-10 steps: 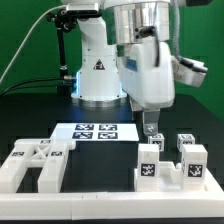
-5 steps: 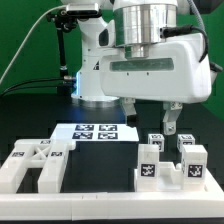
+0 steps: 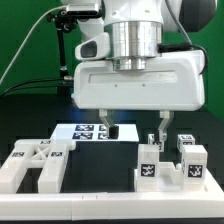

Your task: Assemble chair

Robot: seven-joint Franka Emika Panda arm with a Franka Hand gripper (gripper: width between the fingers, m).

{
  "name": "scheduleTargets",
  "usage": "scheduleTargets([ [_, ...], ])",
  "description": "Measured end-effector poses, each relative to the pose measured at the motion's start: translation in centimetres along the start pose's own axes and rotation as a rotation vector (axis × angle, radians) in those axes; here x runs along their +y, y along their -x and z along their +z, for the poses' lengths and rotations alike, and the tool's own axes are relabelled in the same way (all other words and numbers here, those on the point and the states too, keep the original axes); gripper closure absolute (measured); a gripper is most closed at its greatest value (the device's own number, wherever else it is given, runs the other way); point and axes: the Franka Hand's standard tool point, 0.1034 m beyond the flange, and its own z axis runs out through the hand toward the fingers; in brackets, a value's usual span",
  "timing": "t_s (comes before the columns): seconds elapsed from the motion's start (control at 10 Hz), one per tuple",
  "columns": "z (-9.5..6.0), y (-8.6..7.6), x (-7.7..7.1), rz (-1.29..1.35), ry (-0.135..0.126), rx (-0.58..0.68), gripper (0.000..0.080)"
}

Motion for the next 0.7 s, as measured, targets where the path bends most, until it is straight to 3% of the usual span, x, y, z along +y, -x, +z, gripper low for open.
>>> scheduleTargets([
  [0.1, 0.4, 0.7, -0.4, -0.071, 0.000, 0.042, 0.0151],
  [0.4, 0.5, 0.4, 0.0, -0.257, 0.009, 0.048, 0.0151],
  [0.7, 2.2, 0.0, 2.5, -0.428, 0.031, 0.144, 0.0151],
])
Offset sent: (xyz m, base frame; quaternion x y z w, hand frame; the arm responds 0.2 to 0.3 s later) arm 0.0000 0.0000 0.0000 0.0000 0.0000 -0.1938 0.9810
